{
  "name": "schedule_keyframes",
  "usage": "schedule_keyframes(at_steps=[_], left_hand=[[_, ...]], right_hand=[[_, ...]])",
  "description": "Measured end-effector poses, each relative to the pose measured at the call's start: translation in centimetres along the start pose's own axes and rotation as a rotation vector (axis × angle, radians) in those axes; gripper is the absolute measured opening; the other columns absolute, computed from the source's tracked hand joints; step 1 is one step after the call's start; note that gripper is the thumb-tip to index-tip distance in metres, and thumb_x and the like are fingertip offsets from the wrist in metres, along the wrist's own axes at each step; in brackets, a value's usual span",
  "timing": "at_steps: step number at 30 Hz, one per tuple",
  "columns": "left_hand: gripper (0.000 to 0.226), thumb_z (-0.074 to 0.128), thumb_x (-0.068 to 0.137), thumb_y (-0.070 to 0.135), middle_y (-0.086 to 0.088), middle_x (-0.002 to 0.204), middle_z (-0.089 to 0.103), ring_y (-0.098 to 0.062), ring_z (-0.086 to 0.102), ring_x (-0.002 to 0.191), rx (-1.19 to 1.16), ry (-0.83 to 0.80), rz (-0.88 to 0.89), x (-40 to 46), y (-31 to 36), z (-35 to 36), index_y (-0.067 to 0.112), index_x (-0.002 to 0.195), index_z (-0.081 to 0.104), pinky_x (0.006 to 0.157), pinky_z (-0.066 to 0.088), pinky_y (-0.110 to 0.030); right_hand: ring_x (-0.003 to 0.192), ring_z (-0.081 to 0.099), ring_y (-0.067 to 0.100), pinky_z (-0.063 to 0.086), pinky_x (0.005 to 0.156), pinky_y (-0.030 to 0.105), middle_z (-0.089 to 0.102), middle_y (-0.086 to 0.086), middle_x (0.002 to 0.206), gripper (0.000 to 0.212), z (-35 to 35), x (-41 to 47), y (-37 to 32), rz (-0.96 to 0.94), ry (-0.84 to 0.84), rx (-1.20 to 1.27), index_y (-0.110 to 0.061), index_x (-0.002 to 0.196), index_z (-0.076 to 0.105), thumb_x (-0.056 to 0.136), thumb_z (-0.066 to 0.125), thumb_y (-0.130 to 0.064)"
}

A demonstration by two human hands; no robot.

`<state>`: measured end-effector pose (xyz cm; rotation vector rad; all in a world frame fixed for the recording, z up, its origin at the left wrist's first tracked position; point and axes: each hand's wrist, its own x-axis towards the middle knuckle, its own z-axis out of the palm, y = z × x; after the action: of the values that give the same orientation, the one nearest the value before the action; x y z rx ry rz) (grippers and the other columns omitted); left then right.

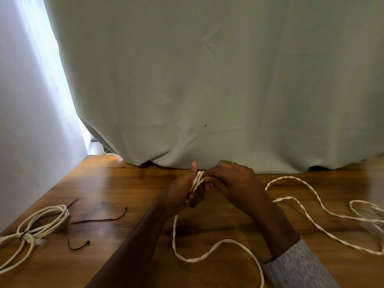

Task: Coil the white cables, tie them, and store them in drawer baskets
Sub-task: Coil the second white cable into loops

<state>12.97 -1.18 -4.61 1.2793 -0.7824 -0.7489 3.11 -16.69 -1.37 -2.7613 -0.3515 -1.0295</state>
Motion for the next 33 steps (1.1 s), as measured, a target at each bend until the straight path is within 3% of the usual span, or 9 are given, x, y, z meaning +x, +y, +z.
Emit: schedule_keyframes(at_steps=[5,11,16,19,22,25,29,33], left_hand=[[0.062,0.031,0.096,0.059,0.004,0.047,0.028,-0.008,0.021,0.037,-0.128,-0.216,-0.082,-0.2,0.2,-0.6,0.006,0.079,0.058,0.043,0.011,-0.028],[0.055,0.038,0.095,0.057,0.004,0.047,0.029,-0.009,0.019,0.037,-0.174,-0.302,-0.151,-0.8,0.6,-0.7,0.008,0.075,0.056,0.040,0.013,-0.025],[0.059,0.035,0.099,0.051,0.005,0.045,0.028,-0.009,0.017,0.035,-0.336,-0.376,-0.122,-1.0,0.8,-0.3,0.003,0.080,0.063,0.036,0.017,-0.021],[0.064,0.032,0.100,0.050,0.005,0.045,0.023,-0.007,0.018,0.034,-0.457,-0.414,-0.056,-0.8,1.0,-0.3,-0.002,0.100,0.069,0.036,0.021,-0.017],[0.065,0.033,0.102,0.049,0.006,0.046,0.026,-0.006,0.022,0.035,-0.573,-0.433,0.020,-0.8,1.2,-1.1,-0.004,0.131,0.058,0.037,0.022,-0.020],[0.069,0.032,0.102,0.050,0.005,0.046,0.027,-0.006,0.023,0.035,-0.640,-0.367,0.101,-1.0,1.5,-1.8,-0.005,0.140,0.050,0.037,0.022,-0.021],[0.075,0.029,0.100,0.054,0.005,0.044,0.023,-0.006,0.020,0.033,-0.692,-0.195,0.160,-1.3,1.9,-1.8,-0.006,0.139,0.050,0.034,0.022,-0.019],[0.071,0.027,0.104,0.048,0.003,0.047,0.027,-0.006,0.025,0.037,-0.796,-0.161,0.253,-1.6,2.2,-2.8,-0.008,0.145,0.038,0.038,0.028,-0.021]], right_hand=[[0.081,0.065,0.012,0.045,0.064,0.024,0.070,-0.007,0.094,0.028,0.4,-0.2,0.7,0.014,0.082,-0.020,-0.025,0.103,0.075,0.099,0.053,-0.042],[0.082,0.060,0.010,0.037,0.062,0.016,0.065,-0.006,0.096,0.035,0.6,-0.3,0.9,0.057,0.061,0.002,-0.026,0.110,0.073,0.102,0.044,-0.043],[0.090,0.065,0.014,0.047,0.070,0.023,0.070,-0.007,0.104,0.038,1.0,-0.3,0.7,0.108,0.004,0.039,-0.029,0.119,0.067,0.102,0.037,-0.045],[0.100,0.067,0.016,0.056,0.080,0.031,0.070,-0.006,0.119,0.041,1.4,-0.5,0.3,0.155,-0.021,0.081,-0.033,0.134,0.057,0.100,0.037,-0.044],[0.102,0.067,0.022,0.056,0.080,0.036,0.069,-0.001,0.123,0.050,1.4,-0.4,0.4,0.182,-0.129,0.026,-0.035,0.143,0.047,0.099,0.029,-0.048],[0.100,0.066,0.022,0.050,0.078,0.033,0.069,0.001,0.119,0.041,1.8,-0.2,0.6,0.180,-0.255,-0.027,-0.037,0.147,0.041,0.106,0.036,-0.036],[0.113,0.061,0.021,0.050,0.088,0.033,0.063,0.001,0.133,0.043,2.4,-0.1,0.1,0.178,-0.333,-0.037,-0.039,0.147,0.040,0.106,0.043,-0.027],[0.106,0.059,0.021,0.045,0.077,0.031,0.062,0.004,0.125,0.042,2.4,-0.1,-0.4,0.189,-0.418,-0.042,-0.036,0.147,0.041,0.106,0.043,-0.024]])
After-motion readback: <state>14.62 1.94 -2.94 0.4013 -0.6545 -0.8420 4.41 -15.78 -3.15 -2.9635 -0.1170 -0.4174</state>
